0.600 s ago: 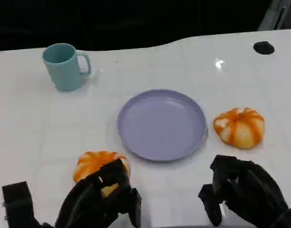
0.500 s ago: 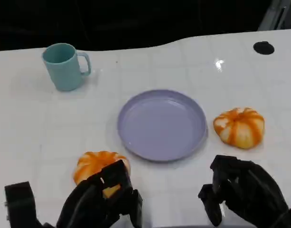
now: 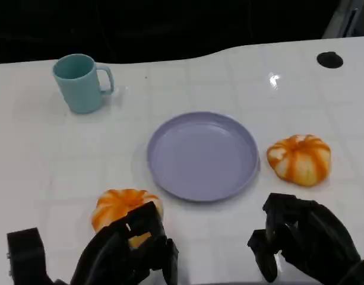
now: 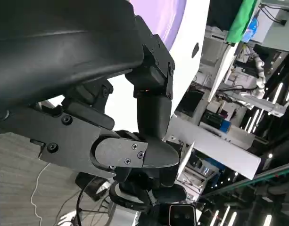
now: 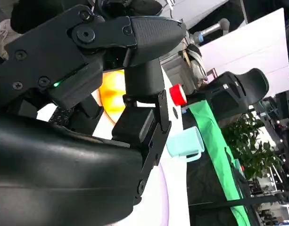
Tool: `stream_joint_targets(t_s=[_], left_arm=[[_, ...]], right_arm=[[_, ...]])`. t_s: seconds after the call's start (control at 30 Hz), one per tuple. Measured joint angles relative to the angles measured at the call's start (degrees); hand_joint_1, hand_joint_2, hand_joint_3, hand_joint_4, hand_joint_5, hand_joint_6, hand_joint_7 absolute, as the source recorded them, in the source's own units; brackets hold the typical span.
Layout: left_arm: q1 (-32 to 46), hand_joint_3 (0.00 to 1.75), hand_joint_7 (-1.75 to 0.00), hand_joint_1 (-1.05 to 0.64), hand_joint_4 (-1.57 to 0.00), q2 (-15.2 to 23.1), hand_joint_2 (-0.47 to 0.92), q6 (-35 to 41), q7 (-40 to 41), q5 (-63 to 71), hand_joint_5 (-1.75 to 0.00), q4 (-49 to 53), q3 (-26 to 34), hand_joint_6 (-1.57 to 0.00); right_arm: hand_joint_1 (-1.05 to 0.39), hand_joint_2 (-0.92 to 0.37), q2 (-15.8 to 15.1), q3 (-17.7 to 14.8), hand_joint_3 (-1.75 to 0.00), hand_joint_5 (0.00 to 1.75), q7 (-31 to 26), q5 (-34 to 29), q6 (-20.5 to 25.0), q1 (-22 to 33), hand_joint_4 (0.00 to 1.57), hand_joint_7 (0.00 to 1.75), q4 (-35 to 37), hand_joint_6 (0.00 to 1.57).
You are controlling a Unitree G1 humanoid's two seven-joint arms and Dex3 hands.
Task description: Grasp the bread from the table and place it into the plate.
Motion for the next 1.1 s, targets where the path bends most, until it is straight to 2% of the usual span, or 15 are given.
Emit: stream_joint_targets(t_s=[0.17,0.2,0.27,0.33,0.47,0.53,0.6,0.77,0.97,1.1], left_arm=[[0.0,0.28,-1.75,-0.66,-0.78,-0.2,0.92,0.0,0.0,-0.3,-1.75,-0.1,0.1,-0.52],[0.0,0.28,-1.67,-0.65,-0.71,-0.3,0.92,0.0,0.0,-0.3,-1.75,-0.1,0.2,-0.49],[0.1,0.26,-1.4,-0.64,-0.56,-0.7,0.92,-0.8,0.0,-0.2,-1.75,-0.4,0.3,-0.51],[0.4,0.26,-1.23,-0.63,-0.49,-1.1,0.92,-3.2,0.0,0.1,-1.7,-1.7,0.5,-0.51],[0.1,0.26,-0.75,-0.69,-0.38,-1.9,0.92,-13.2,0.1,4.1,-1.38,-1.7,0.9,-0.39],[-0.2,0.26,-0.63,-0.72,-0.34,-1.8,0.92,-19.0,1.2,8.1,-1.28,-1.2,0.9,-0.34],[-0.4,0.25,-0.45,-0.71,-0.33,-1.2,0.92,-24.2,2.9,12.9,-1.11,-0.4,0.9,-0.32],[-0.6,0.14,-0.31,-0.66,-0.3,2.2,0.92,-32.7,7.7,23.3,-0.95,-0.4,0.8,-0.29],[-1.0,0.12,-0.2,-0.67,-0.17,7.6,0.92,-36.9,17.0,41.3,-0.87,-5.4,1.4,-0.25],[-1.4,0.06,-0.14,-0.69,-0.22,11.7,0.92,-37.1,24.4,55.1,-0.78,-8.4,2.2,-0.31]], right_arm=[[-0.95,-0.64,0.0,0.0,-0.55,1.56,0.0,0.1,0.0,0.0,1.22,1.41,0.0,1.05],[-0.95,-0.64,0.0,0.0,-0.55,1.56,0.0,0.1,0.0,0.0,1.22,1.41,0.0,1.05],[-0.95,-0.64,0.0,0.0,-0.55,1.55,0.0,0.1,0.1,0.0,1.22,1.41,0.0,1.06],[-0.95,-0.64,0.0,0.0,-0.56,1.55,0.0,0.1,0.3,0.0,1.23,1.42,0.0,1.06],[-0.95,-0.63,0.0,0.0,-0.58,1.55,0.0,0.1,0.3,0.0,1.22,1.42,-0.1,1.05],[-0.94,-0.63,0.0,0.0,-0.58,1.55,0.0,0.1,0.3,0.0,1.22,1.41,-0.1,1.05],[-0.94,-0.63,0.0,0.0,-0.59,1.56,0.0,0.1,0.3,0.0,1.22,1.41,-0.1,1.05],[-0.94,-0.63,0.0,0.1,-0.59,1.55,-0.1,0.1,0.3,0.0,1.22,1.4,-0.2,1.05],[-0.94,-0.64,0.0,0.1,-0.58,1.55,-0.1,0.1,0.3,0.1,1.23,1.39,-0.3,1.04],[-0.93,-0.63,0.0,0.2,-0.56,1.54,-0.1,0.1,0.3,0.2,1.22,1.39,-0.6,1.05]])
